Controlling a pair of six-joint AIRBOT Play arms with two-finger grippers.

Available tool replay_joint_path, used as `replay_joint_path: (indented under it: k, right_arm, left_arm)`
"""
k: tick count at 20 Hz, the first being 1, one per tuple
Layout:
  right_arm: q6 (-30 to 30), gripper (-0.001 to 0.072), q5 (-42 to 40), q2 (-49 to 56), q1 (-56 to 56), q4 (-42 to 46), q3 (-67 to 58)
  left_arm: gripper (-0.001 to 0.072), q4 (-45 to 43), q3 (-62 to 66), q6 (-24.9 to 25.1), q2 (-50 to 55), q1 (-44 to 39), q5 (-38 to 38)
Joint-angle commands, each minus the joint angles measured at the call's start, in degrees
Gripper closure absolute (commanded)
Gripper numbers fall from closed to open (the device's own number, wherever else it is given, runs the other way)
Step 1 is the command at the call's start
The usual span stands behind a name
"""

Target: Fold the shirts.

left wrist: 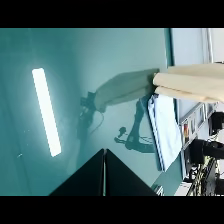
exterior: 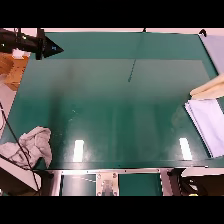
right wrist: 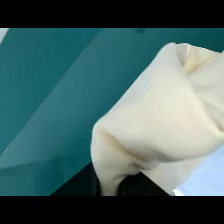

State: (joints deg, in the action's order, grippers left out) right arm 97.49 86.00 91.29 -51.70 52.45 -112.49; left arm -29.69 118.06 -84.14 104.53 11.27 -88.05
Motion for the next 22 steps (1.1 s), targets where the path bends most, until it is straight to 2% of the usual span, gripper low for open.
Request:
replay_joint_path:
  k: [1,5,14,17,18,20,21,22]
  right_arm:
    - [3.1,0.0695,9.2,-0.1,-5.9,7.7,-0.1]
    - [4.3,0.0695,19.6,-1.1,-7.8,18.1,-0.1]
    - [5.4,0.0693,19.3,-6.1,-8.1,36.5,21.2]
    - [5.4,0.0678,13.6,-6.1,-8.2,39.8,28.5]
    - [5.4,0.0587,11.7,-6.1,-8.2,40.6,30.5]
    - [5.4,0.0242,10.6,-6.0,-8.2,43.2,34.1]
    - [5.4,0.0158,10.7,-6.0,-8.2,45.0,35.1]
    - [5.4,0.0158,10.7,-6.0,-8.2,46.3,34.9]
  left_arm:
    - [0.0684,0.0,0.1,0.0,0.0,0.0,-0.2]
    - [0.0684,0.0,0.1,0.0,0.0,0.0,-0.5]
    - [0.0684,-0.1,0.1,0.2,0.0,0.0,-2.0]
    - [0.0684,-0.1,0.1,0.2,0.0,0.0,-2.0]
    - [0.0684,-0.1,0.1,0.2,0.0,0.0,-2.0]
    - [0.0684,-0.1,0.1,0.2,0.0,0.0,-2.0]
    - [0.0684,-0.1,0.1,0.2,0.0,0.0,-2.0]
    - [0.0684,-0.2,0.1,0.2,0.0,0.0,-2.0]
